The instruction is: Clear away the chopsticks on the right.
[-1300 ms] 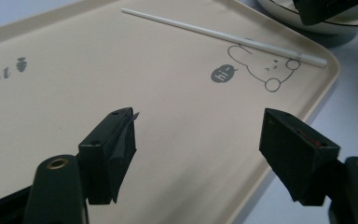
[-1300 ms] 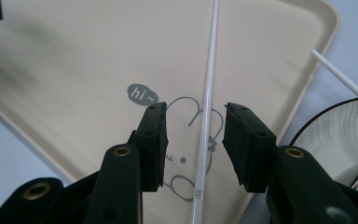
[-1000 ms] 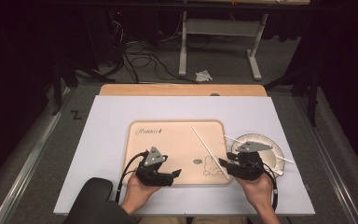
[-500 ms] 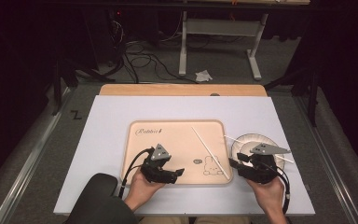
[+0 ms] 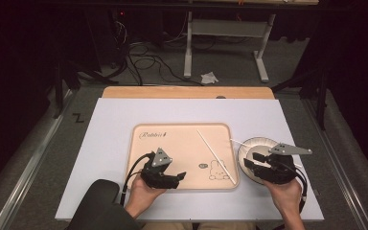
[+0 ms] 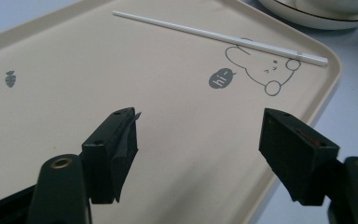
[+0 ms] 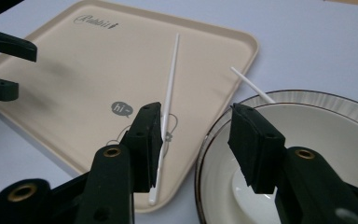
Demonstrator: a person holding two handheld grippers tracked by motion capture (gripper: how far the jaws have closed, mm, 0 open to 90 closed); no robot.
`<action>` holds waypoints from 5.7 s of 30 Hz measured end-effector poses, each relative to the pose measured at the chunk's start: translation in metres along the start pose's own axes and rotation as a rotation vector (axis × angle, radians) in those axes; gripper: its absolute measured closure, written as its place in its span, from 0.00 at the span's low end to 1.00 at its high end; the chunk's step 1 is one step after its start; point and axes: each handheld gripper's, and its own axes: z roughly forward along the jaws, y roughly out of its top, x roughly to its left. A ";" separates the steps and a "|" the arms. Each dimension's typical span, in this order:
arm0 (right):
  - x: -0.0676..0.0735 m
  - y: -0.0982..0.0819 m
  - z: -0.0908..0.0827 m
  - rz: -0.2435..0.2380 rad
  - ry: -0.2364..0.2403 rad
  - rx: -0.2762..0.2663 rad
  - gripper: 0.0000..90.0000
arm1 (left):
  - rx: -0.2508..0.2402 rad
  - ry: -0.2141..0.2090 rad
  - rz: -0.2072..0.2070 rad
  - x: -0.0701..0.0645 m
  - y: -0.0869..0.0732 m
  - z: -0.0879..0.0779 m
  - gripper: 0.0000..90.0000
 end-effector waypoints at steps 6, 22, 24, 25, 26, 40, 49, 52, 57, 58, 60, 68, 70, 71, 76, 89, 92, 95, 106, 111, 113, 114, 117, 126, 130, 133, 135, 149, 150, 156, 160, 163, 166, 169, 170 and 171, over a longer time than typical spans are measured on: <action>-0.012 0.007 -0.006 -0.046 -0.001 0.023 0.67 | -0.016 0.007 -0.006 -0.001 -0.004 -0.003 0.32; -0.047 0.017 -0.012 -0.076 -0.076 0.057 0.73 | -0.058 0.062 -0.044 0.002 -0.013 -0.019 0.32; -0.054 0.018 -0.013 -0.067 -0.083 0.063 0.75 | -0.057 0.071 -0.055 0.003 -0.015 -0.021 0.31; -0.057 0.018 -0.013 -0.070 -0.088 0.067 0.75 | -0.060 0.073 -0.063 0.003 -0.016 -0.022 0.31; -0.060 0.019 -0.014 -0.071 -0.093 0.076 0.76 | -0.058 0.076 -0.063 0.003 -0.016 -0.022 0.31; -0.099 0.018 -0.007 -0.068 -0.149 0.149 0.80 | -0.052 0.119 -0.104 0.005 -0.027 -0.031 0.31; -0.118 0.008 -0.003 -0.064 -0.160 0.226 0.81 | -0.051 0.139 -0.128 0.007 -0.032 -0.035 0.31; -0.122 0.006 -0.001 -0.067 -0.158 0.243 0.81 | -0.044 0.136 -0.132 0.008 -0.033 -0.034 0.31; -0.125 0.001 0.002 -0.069 -0.152 0.276 0.81 | -0.049 0.136 -0.139 0.010 -0.032 -0.034 0.31; -0.125 -0.001 0.002 -0.070 -0.151 0.286 0.81 | -0.050 0.137 -0.141 0.010 -0.032 -0.034 0.31; -0.127 -0.004 0.004 -0.066 -0.143 0.306 0.80 | -0.049 0.137 -0.137 0.010 -0.032 -0.034 0.31; -0.129 -0.006 0.005 -0.066 -0.137 0.315 0.78 | -0.054 0.135 -0.127 0.008 -0.031 -0.035 0.31; -0.129 -0.006 0.005 -0.068 -0.134 0.316 0.78 | -0.050 0.133 -0.127 0.008 -0.032 -0.034 0.31; -0.129 -0.006 0.005 -0.067 -0.134 0.314 0.78 | -0.047 0.131 -0.127 0.008 -0.032 -0.034 0.31; -0.129 -0.006 0.004 -0.075 -0.121 0.320 0.78 | -0.042 0.124 -0.129 0.008 -0.032 -0.032 0.31; -0.129 -0.008 0.005 -0.095 -0.102 0.360 0.77 | -0.040 0.135 -0.119 0.008 -0.031 -0.030 0.31; -0.132 -0.008 0.010 -0.090 -0.100 0.376 0.77 | -0.035 0.134 -0.115 0.008 -0.032 -0.029 0.31; -0.134 -0.008 0.012 -0.085 -0.099 0.383 0.78 | -0.032 0.133 -0.114 0.008 -0.032 -0.029 0.31; -0.136 -0.009 0.019 -0.098 -0.107 0.404 0.86 | -0.030 0.134 -0.112 0.007 -0.032 -0.028 0.31; -0.134 -0.009 0.021 -0.122 -0.102 0.405 0.94 | -0.030 0.134 -0.110 0.007 -0.032 -0.028 0.31; -0.133 -0.009 0.021 -0.127 -0.105 0.409 0.94 | -0.029 0.135 -0.111 0.007 -0.032 -0.027 0.31; -0.133 -0.009 0.021 -0.130 -0.107 0.408 0.94 | -0.029 0.135 -0.111 0.007 -0.032 -0.027 0.31; -0.132 -0.009 0.021 -0.138 -0.109 0.407 0.95 | -0.027 0.133 -0.107 0.006 -0.032 -0.027 0.31; -0.129 -0.008 0.015 -0.133 -0.117 0.375 0.95 | -0.024 0.128 -0.106 0.007 -0.032 -0.025 0.32; -0.126 -0.006 0.008 -0.119 -0.119 0.349 0.95 | -0.023 0.124 -0.104 0.007 -0.030 -0.024 0.32; -0.124 -0.006 0.003 -0.103 -0.130 0.321 0.95 | -0.022 0.115 -0.096 0.007 -0.029 -0.021 0.32; -0.121 -0.005 -0.003 -0.090 -0.132 0.302 0.95 | -0.019 0.109 -0.088 0.007 -0.028 -0.018 0.32; -0.095 0.002 -0.032 -0.048 -0.150 0.224 0.95 | 0.008 0.106 -0.056 0.004 -0.018 -0.002 0.32; -0.095 0.002 -0.032 -0.048 -0.150 0.224 0.95 | 0.010 0.104 -0.054 0.003 -0.016 0.000 0.32; -0.076 0.003 -0.041 -0.050 -0.145 0.197 0.95 | 0.021 0.077 -0.032 0.001 -0.010 0.007 0.32; -0.063 0.003 -0.044 -0.044 -0.135 0.177 0.95 | 0.024 0.066 -0.025 0.001 -0.008 0.009 0.32; -0.049 0.003 -0.044 -0.048 -0.117 0.171 0.95 | 0.024 0.055 -0.017 0.000 -0.006 0.012 0.32; -0.043 0.003 -0.042 -0.048 -0.115 0.168 0.95 | 0.022 0.045 -0.010 -0.002 -0.004 0.012 0.32; -0.034 0.002 -0.039 -0.049 -0.104 0.170 0.95 | 0.023 0.039 -0.008 -0.002 -0.003 0.014 0.32; -0.031 0.002 -0.038 -0.046 -0.103 0.166 0.95 | 0.025 0.036 -0.009 -0.002 -0.003 0.015 0.32; -0.030 0.001 -0.036 -0.046 -0.102 0.158 0.95 | 0.026 0.034 -0.007 -0.002 -0.003 0.015 0.32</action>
